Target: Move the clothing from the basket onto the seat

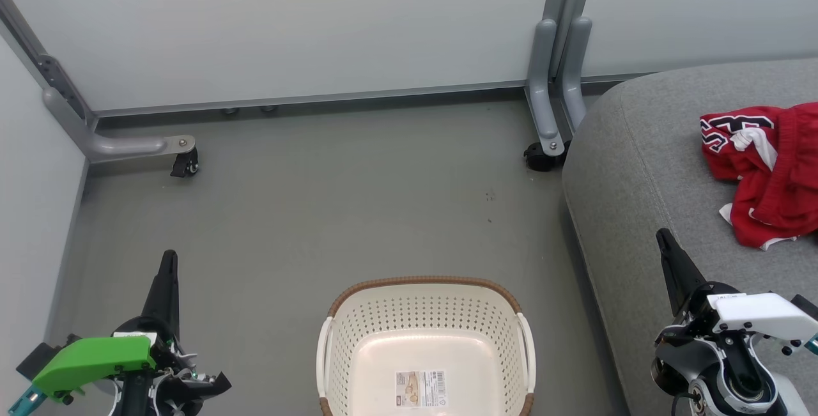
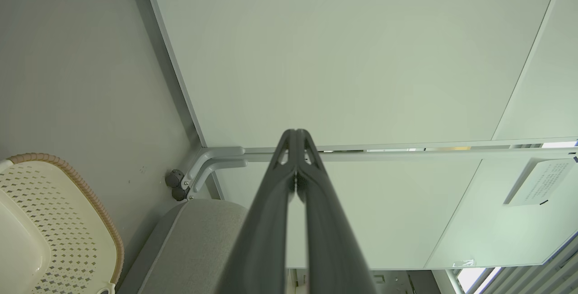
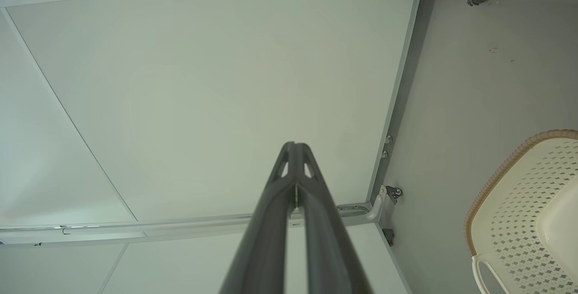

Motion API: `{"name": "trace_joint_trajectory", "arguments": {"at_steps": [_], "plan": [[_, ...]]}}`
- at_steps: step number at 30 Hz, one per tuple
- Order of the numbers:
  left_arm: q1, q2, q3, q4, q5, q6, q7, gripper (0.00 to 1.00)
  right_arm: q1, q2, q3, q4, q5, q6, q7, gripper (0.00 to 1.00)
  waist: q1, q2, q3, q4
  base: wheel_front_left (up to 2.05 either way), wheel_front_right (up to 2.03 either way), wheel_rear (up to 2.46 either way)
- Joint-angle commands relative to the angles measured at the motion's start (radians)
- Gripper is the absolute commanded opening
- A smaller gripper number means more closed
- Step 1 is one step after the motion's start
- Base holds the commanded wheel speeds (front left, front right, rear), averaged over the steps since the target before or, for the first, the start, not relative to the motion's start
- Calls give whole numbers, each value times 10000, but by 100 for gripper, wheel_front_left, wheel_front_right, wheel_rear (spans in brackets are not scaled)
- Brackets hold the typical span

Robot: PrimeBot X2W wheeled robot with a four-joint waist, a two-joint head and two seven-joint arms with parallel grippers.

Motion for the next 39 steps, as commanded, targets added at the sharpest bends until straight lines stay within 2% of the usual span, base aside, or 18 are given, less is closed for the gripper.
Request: {"name": "trace_joint_trajectory", "arguments": {"at_steps": [1,39], "plan": [[-119,-9,24,-21,-30,-48,43,0,-74,6,-23,26,-35,4,24,0,0,-1,0,0,0,0,0],[-119,-7,21,-23,-32,-48,40,0,-90,100,-156,35,-151,4,127,0,0,-1,-1,0,0,0,0]]}}
